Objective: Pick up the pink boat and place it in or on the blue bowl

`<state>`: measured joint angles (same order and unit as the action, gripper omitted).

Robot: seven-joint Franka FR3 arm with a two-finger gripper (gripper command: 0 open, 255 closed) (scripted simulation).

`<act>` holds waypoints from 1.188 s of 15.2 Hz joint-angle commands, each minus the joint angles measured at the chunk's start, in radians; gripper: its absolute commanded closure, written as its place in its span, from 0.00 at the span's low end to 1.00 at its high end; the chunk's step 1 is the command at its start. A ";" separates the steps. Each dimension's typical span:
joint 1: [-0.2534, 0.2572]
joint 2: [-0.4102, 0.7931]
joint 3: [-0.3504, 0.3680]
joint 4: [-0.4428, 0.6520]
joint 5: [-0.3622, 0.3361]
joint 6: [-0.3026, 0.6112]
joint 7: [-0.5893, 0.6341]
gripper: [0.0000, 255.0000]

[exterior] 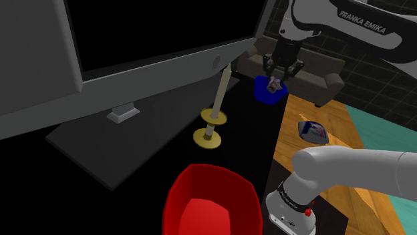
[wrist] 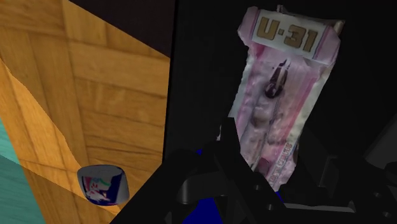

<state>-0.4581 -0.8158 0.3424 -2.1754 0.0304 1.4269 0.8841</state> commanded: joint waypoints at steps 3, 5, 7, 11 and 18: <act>-0.036 0.078 -0.057 0.018 -0.055 0.065 -0.069 1.00; -0.053 0.123 -0.082 0.037 -0.079 0.092 -0.100 1.00; -0.070 0.170 -0.106 0.062 -0.101 0.118 -0.130 1.00; -0.102 0.272 -0.150 0.125 -0.139 0.164 -0.185 1.00; -0.149 0.455 -0.212 0.254 -0.185 0.230 -0.268 1.00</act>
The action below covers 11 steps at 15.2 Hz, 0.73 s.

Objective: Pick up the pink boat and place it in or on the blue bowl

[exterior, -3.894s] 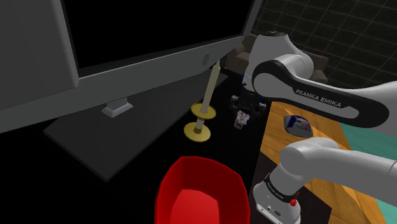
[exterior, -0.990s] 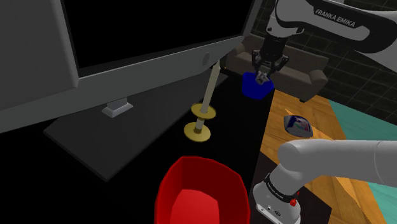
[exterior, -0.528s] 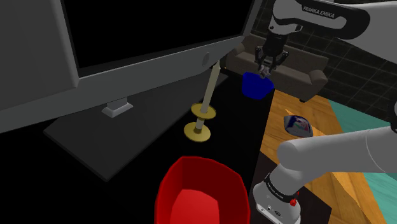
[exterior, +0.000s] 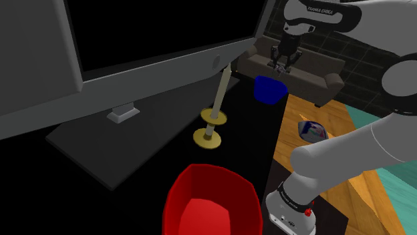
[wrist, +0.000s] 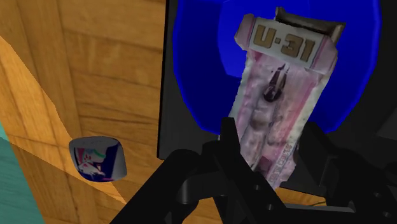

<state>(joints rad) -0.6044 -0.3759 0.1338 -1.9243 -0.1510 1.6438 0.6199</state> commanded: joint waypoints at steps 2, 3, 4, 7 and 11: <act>-0.002 0.009 -0.004 -0.030 -0.003 0.040 0.000 1.00; -0.002 0.006 -0.004 -0.046 -0.003 0.053 0.002 1.00; -0.002 0.003 -0.004 -0.062 -0.003 0.066 0.004 1.00; -0.001 -0.004 -0.005 -0.109 -0.003 0.105 0.010 1.00; 0.000 -0.011 -0.005 -0.169 -0.005 0.158 0.018 1.00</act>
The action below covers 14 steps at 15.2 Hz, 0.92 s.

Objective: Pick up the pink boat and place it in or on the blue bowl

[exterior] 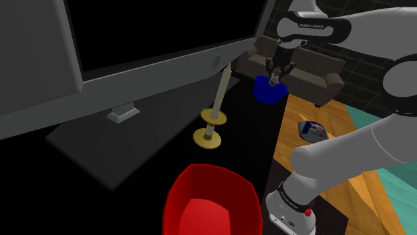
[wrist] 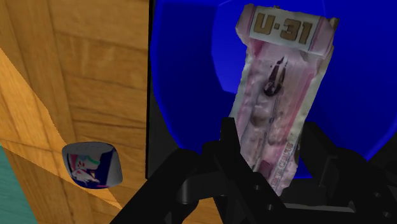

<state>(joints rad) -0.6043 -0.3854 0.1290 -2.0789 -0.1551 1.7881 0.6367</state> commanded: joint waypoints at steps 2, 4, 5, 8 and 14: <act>0.000 -0.003 -0.001 -0.042 -0.001 0.039 0.006 1.00; 0.000 -0.003 -0.001 -0.042 -0.001 0.039 0.006 1.00; 0.000 -0.003 -0.001 -0.042 -0.001 0.039 0.006 1.00; 0.000 -0.003 -0.001 -0.042 -0.001 0.039 0.006 1.00; 0.000 -0.003 -0.001 -0.042 -0.001 0.039 0.006 0.00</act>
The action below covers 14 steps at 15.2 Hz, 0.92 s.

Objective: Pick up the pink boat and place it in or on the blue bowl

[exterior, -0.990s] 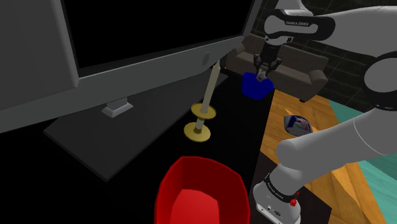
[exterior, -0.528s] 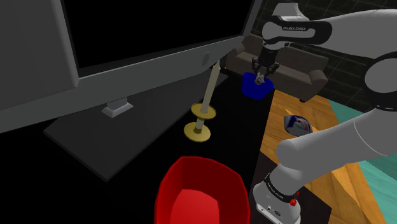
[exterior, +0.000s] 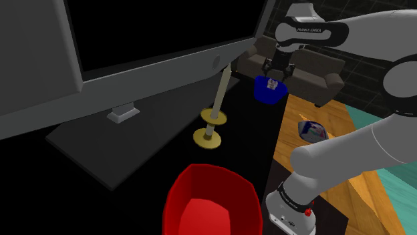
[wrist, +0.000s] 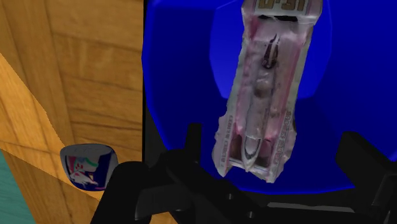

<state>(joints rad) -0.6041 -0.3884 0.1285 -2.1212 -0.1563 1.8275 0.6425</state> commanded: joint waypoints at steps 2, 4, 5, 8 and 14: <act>0.000 0.000 0.000 0.000 0.000 0.000 0.000 0.00; 0.003 -0.001 0.007 0.065 0.004 -0.067 -0.002 0.00; 0.004 0.000 0.010 0.100 0.006 -0.100 -0.002 0.00; 0.005 0.003 0.013 0.128 0.007 -0.127 -0.003 0.00; 0.005 0.003 0.013 0.128 0.007 -0.127 -0.003 0.00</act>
